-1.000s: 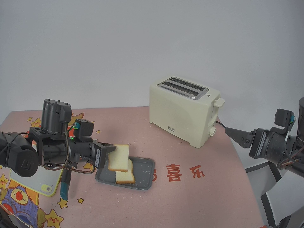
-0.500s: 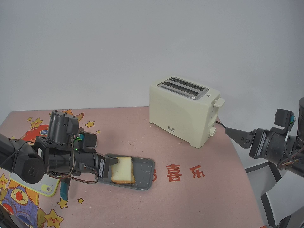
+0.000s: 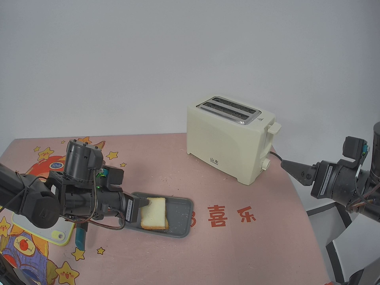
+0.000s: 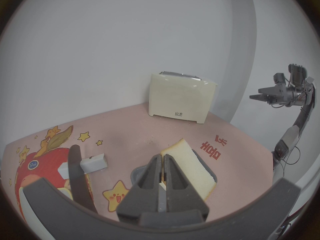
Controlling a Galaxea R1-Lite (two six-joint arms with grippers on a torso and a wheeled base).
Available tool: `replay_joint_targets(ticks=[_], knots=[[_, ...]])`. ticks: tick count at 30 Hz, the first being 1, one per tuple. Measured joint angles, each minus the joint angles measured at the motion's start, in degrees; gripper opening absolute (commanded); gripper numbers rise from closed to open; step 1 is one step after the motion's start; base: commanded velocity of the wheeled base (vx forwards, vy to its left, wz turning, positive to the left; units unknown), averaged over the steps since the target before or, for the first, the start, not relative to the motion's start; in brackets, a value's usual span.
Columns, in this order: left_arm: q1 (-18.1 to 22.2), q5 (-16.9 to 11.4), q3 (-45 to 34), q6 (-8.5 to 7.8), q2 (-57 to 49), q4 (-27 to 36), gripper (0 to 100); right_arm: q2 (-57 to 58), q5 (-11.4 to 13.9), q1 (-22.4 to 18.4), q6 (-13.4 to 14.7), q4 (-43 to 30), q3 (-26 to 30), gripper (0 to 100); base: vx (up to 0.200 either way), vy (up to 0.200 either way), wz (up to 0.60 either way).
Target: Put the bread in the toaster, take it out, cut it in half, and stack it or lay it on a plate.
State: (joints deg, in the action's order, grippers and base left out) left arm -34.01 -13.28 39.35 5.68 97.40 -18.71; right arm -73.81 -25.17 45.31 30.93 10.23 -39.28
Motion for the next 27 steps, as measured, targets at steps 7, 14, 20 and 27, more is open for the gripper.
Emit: replay_joint_targets(ticks=[7, 14, 20, 27], knots=[[0.00, 0.06, 0.91, 0.00, 0.85, 0.00, 0, 0.00, -0.02, 0.00, 0.00, 0.02, 0.00, 100, 0.000, 0.000, 0.00], [0.02, 0.17, 1.02, -0.11, 2.23, -3.75, 0, 0.00, 0.02, 0.11, 0.00, 0.04, 0.00, 100, 0.000, 0.000, 0.00], [0.04, 0.22, 0.33, -0.05, 3.39, -5.32, 0, 0.00, 0.02, 0.11, 0.00, 0.04, 0.00, 100, 0.000, 0.000, 0.00], [0.00, 0.12, 0.00, 0.17, 3.51, -5.10, 0, 0.06, 0.02, 0.11, 0.00, 0.11, -0.09, 100, 0.000, 0.000, 0.00]])
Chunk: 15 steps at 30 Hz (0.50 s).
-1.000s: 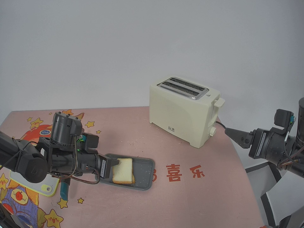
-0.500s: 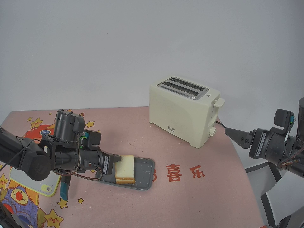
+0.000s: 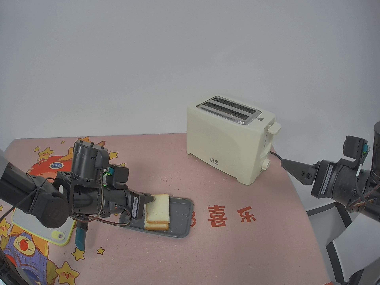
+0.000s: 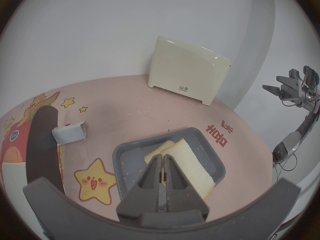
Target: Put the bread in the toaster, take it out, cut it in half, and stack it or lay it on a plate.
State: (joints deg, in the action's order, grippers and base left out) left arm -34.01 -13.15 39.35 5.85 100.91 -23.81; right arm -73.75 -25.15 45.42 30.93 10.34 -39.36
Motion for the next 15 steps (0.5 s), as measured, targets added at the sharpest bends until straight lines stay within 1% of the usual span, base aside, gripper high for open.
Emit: replay_joint_targets(ticks=[9, 10, 15], knots=[[0.00, 0.10, -0.11, -0.05, 0.05, 0.09, 0, 0.02, 0.00, 0.00, -0.02, 0.00, 0.00, 100, 0.000, 0.000, 0.00], [0.02, 0.10, -0.16, -0.05, 0.07, 0.11, 100, 0.02, -0.05, -0.02, -0.04, 0.00, 0.00, 100, 0.000, 0.000, 0.00], [0.11, 0.07, -0.11, -0.09, 0.00, -0.20, 100, 0.02, -0.06, -0.06, -0.09, 0.00, 0.00, 100, 0.000, 0.000, 0.00]])
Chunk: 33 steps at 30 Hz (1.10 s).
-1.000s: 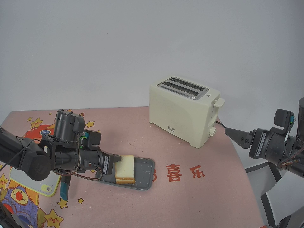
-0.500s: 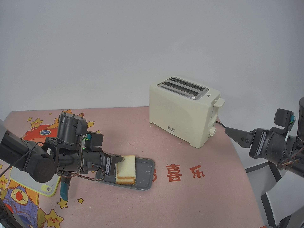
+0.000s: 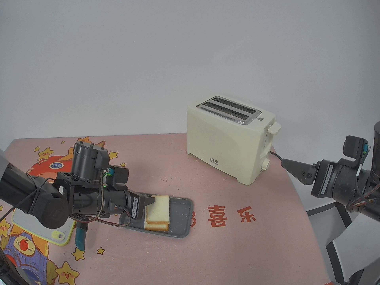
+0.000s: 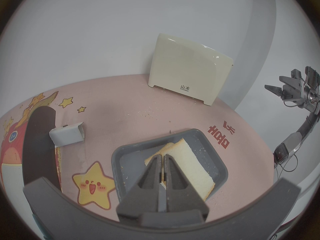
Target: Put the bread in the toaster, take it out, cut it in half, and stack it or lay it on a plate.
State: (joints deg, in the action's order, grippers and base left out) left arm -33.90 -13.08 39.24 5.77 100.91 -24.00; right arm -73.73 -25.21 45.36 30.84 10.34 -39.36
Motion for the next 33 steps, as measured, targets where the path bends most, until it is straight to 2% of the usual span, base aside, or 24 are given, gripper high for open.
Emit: replay_joint_targets(ticks=[17, 26, 29, 30, 31, 32, 33], knots=[[-0.41, -0.16, -0.88, 0.00, -2.49, 0.02, 100, 0.02, 0.01, -0.02, 0.00, 0.00, -0.02, 100, 0.000, 0.000, 0.00], [-1.35, 0.61, -3.33, 0.22, -11.61, -0.27, 100, 0.38, 0.04, -0.11, -0.57, 0.00, -0.11, 100, 0.000, 0.000, 0.00], [-1.43, 1.37, -4.60, 1.10, -15.66, -0.71, 100, 0.57, 0.06, -0.11, -0.85, 0.00, -0.11, 100, 0.000, 0.000, 0.00], [-1.43, 1.76, -5.29, 2.15, -18.51, -0.95, 100, 0.69, 0.06, -0.11, -0.96, 0.00, -0.10, 100, 0.000, 0.000, 0.00], [-1.35, 2.17, -6.03, 4.22, -22.31, -1.30, 100, 0.80, 0.06, -0.11, -1.12, -0.02, -0.05, 100, 0.000, 0.000, 0.00], [-1.29, 2.28, -6.30, 5.10, -23.77, -1.39, 100, 0.88, 0.06, -0.11, -1.17, 0.00, -0.02, 100, 0.000, 0.000, 0.00], [-1.05, 2.44, -6.67, 6.88, -26.38, -1.45, 100, 0.94, 0.06, -0.11, -1.23, 0.00, -0.02, 100, 0.000, 0.000, 0.00]])
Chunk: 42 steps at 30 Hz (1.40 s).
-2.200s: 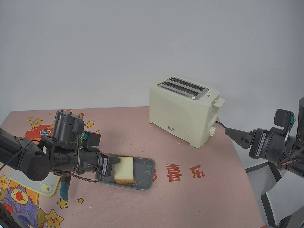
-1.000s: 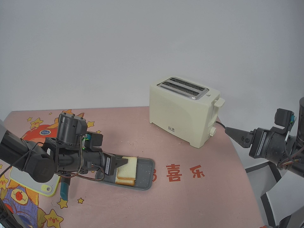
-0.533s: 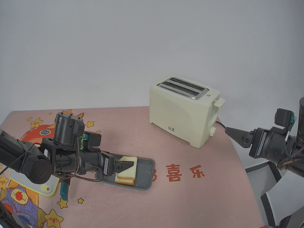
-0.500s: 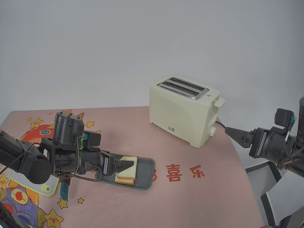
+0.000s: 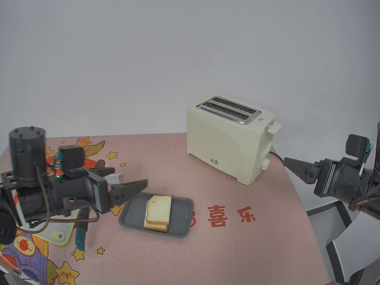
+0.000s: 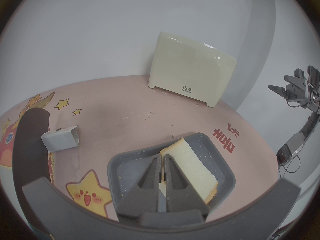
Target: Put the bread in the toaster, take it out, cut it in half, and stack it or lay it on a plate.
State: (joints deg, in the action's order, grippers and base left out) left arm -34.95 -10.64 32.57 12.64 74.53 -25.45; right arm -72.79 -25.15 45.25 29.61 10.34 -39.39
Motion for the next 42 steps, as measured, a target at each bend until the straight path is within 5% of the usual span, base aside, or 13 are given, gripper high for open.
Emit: replay_joint_targets(ticks=[5, 8, 11, 17, 20, 32, 42], knots=[[3.39, 0.83, -1.38, 7.88, -11.28, -0.62, 100, 0.20, 0.02, 0.22, -0.30, 0.02, 0.23, 100, 0.000, 0.000, 0.00], [7.03, 1.07, -2.06, 9.23, -15.64, -0.68, 100, 0.24, 0.02, 0.37, -0.41, 0.06, 0.41, 100, 0.000, 0.000, 0.00], [9.51, 1.23, -3.78, 7.91, -18.05, -0.73, 100, 0.22, 0.02, 0.45, -0.49, 0.09, 0.59, 100, 0.000, 0.000, 0.00], [10.97, 2.13, -6.73, -0.28, -20.49, -0.93, 100, 0.50, -0.05, -0.16, -1.29, 0.06, 1.41, 100, 0.000, 0.000, 0.00], [11.78, 3.84, -7.39, -2.05, -21.98, -0.88, 100, 1.57, -0.05, -2.56, -3.23, 0.04, 1.77, 100, 0.000, 0.000, 0.00], [16.80, 8.27, -12.52, -3.91, -38.46, 1.97, 100, 17.20, 2.79, -17.73, -15.68, -0.33, 8.85, 100, 0.000, 0.000, 0.00], [18.07, 9.17, -15.32, -4.49, -56.43, 18.53, 100, 36.30, 3.89, -27.73, -24.00, -0.68, 23.19, 100, 0.000, 0.000, 0.00]])
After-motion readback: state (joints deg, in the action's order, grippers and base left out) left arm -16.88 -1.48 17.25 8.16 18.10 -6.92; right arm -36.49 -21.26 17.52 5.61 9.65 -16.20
